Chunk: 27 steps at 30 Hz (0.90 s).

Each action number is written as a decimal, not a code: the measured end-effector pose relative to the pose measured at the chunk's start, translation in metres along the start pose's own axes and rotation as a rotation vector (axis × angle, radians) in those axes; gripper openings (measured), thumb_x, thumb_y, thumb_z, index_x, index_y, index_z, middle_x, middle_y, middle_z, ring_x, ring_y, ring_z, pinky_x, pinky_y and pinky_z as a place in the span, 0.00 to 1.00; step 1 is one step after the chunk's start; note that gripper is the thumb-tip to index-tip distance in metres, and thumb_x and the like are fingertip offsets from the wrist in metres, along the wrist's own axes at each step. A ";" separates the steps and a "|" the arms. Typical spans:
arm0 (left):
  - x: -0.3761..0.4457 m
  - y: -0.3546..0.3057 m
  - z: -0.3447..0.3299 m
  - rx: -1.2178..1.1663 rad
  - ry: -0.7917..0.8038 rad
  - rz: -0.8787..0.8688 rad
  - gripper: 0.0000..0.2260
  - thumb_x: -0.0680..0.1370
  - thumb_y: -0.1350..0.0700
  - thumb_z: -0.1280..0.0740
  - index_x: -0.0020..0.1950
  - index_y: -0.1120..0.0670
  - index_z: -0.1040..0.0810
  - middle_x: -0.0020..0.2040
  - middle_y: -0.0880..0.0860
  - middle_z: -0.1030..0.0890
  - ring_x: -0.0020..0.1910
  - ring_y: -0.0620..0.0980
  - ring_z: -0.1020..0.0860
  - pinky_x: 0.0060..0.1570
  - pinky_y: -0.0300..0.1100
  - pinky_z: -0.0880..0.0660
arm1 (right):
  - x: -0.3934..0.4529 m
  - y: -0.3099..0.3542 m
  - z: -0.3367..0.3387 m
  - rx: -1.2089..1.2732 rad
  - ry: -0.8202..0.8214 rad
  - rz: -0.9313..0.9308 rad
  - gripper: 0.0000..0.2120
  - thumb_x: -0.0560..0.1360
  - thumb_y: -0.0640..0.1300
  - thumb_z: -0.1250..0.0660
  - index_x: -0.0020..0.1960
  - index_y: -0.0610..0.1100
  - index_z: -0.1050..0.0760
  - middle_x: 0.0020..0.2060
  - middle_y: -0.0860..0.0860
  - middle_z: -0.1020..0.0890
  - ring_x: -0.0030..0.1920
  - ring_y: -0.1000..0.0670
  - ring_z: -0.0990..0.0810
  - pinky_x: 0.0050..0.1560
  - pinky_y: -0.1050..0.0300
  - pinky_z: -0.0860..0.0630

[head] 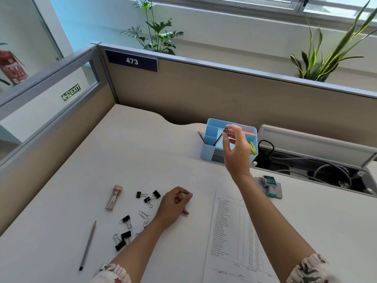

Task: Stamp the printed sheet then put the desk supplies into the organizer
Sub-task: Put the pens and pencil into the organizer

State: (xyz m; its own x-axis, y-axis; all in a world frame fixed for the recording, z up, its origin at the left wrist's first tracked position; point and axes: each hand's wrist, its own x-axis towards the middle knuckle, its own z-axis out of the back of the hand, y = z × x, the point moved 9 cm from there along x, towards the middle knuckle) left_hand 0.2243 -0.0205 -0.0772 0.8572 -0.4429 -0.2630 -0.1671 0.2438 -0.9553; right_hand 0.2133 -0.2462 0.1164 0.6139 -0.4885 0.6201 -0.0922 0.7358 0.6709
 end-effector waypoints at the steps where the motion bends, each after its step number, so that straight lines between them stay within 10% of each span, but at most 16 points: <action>1: 0.000 0.000 0.000 -0.002 0.001 0.000 0.05 0.78 0.56 0.30 0.48 0.58 0.20 0.31 0.52 0.29 0.28 0.50 0.24 0.37 0.54 0.18 | -0.001 -0.002 -0.006 -0.016 0.044 0.009 0.10 0.81 0.43 0.38 0.61 0.43 0.25 0.54 0.48 0.18 0.50 0.54 0.19 0.49 0.64 0.20; 22: -0.023 0.004 -0.006 0.025 0.007 -0.011 0.07 0.80 0.54 0.34 0.48 0.57 0.21 0.35 0.50 0.28 0.32 0.46 0.23 0.46 0.50 0.19 | -0.078 -0.005 -0.011 0.004 0.160 -0.152 0.08 0.77 0.36 0.33 0.56 0.43 0.23 0.52 0.49 0.20 0.48 0.60 0.23 0.49 0.74 0.26; 27: -0.063 -0.019 0.026 0.285 -0.264 -0.261 0.05 0.76 0.58 0.31 0.43 0.49 0.24 0.31 0.48 0.30 0.30 0.44 0.32 0.32 0.37 0.30 | -0.106 0.003 -0.022 0.018 0.203 -0.174 0.07 0.77 0.36 0.33 0.55 0.43 0.22 0.50 0.50 0.19 0.45 0.59 0.22 0.46 0.74 0.25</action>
State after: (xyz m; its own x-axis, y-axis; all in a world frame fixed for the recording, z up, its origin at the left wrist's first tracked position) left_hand 0.1868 0.0252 -0.0390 0.9536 -0.2950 0.0599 0.1794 0.3971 -0.9001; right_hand 0.1650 -0.1820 0.0431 0.7660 -0.5019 0.4017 0.0159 0.6394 0.7687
